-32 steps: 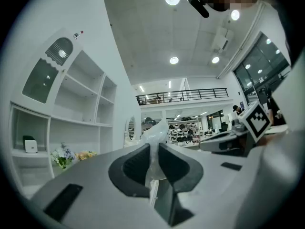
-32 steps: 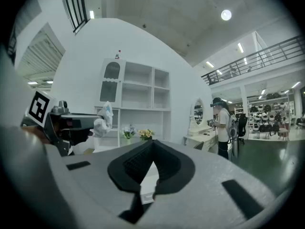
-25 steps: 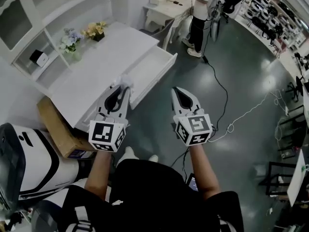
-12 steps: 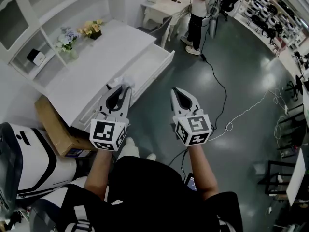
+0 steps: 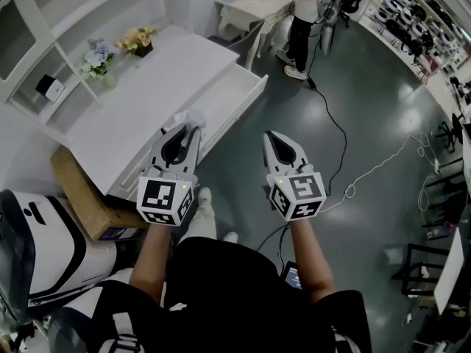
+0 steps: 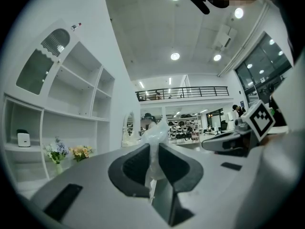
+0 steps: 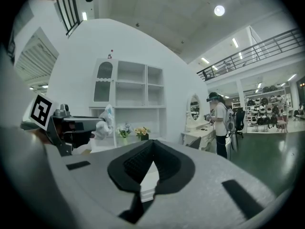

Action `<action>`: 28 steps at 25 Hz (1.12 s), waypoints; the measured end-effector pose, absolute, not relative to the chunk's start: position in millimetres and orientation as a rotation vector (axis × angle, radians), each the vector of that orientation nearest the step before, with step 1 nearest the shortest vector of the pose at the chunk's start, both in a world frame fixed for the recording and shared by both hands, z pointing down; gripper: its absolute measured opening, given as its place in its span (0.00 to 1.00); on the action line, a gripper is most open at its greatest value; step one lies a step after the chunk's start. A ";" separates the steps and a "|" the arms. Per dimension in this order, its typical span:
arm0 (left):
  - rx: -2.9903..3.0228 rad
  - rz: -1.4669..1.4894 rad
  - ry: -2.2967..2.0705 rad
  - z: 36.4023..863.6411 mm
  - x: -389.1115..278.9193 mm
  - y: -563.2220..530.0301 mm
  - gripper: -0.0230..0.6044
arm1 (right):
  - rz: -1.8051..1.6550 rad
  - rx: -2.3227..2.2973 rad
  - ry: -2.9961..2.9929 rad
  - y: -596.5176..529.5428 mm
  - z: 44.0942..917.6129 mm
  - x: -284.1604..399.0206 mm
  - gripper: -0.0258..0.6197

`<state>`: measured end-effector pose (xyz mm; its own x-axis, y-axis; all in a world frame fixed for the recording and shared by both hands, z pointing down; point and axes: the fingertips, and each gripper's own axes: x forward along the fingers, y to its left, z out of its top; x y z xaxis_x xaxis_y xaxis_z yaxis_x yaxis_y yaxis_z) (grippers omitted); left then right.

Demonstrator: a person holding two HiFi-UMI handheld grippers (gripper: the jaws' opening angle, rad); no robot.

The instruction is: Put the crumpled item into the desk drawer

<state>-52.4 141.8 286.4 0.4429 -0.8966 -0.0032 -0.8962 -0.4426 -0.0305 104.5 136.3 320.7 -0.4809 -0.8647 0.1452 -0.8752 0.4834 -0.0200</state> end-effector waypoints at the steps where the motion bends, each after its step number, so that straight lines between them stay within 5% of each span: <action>1: -2.643 -0.021 1.646 286.3 -54.6 136.4 0.11 | 0.142 1.530 -2.605 131.0 322.1 102.7 0.03; 28: -2.675 -0.069 1.608 285.0 -85.6 -72.1 0.11 | 0.158 1.564 -2.553 -67.4 312.5 67.0 0.03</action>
